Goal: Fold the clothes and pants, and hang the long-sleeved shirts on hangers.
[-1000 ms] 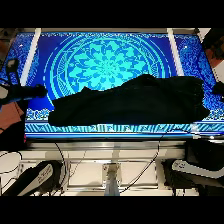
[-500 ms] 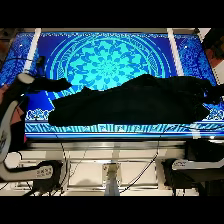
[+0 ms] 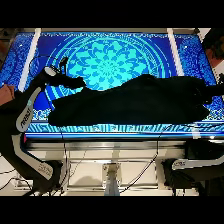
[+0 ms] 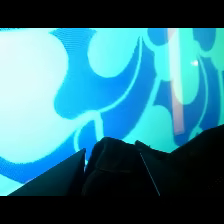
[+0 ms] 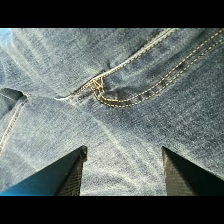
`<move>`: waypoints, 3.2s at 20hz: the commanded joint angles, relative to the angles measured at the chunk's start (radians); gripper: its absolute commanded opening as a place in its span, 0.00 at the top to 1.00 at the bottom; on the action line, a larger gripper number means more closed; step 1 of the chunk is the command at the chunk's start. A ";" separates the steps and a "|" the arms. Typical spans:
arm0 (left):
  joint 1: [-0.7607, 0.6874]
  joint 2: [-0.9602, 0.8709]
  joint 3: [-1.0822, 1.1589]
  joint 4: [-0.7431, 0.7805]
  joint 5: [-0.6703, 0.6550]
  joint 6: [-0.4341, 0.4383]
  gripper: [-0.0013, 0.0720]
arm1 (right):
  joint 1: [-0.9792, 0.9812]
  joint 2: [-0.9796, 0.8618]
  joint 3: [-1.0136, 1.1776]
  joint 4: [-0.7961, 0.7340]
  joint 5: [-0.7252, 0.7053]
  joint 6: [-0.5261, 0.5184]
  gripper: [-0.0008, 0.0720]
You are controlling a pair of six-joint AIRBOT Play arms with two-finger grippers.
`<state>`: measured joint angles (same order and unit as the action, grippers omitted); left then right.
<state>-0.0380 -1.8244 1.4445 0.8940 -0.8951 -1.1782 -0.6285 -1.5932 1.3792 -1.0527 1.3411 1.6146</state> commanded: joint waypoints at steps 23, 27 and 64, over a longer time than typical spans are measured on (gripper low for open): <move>-0.047 0.178 0.456 0.597 -0.027 -0.027 0.96 | 0.001 -0.002 0.000 -0.001 -0.024 -0.012 0.26; -0.050 0.182 0.456 0.799 0.034 -0.145 0.96 | 0.001 -0.002 0.000 -0.001 -0.024 -0.012 0.26; -0.014 0.138 0.452 0.961 0.099 -0.520 0.96 | 0.057 -0.221 -0.001 0.017 0.176 0.008 0.53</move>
<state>-0.0525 -1.6852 1.8969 1.8545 -0.7891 -1.6985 -0.5804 -1.8130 1.3785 -1.0355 1.5288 1.6203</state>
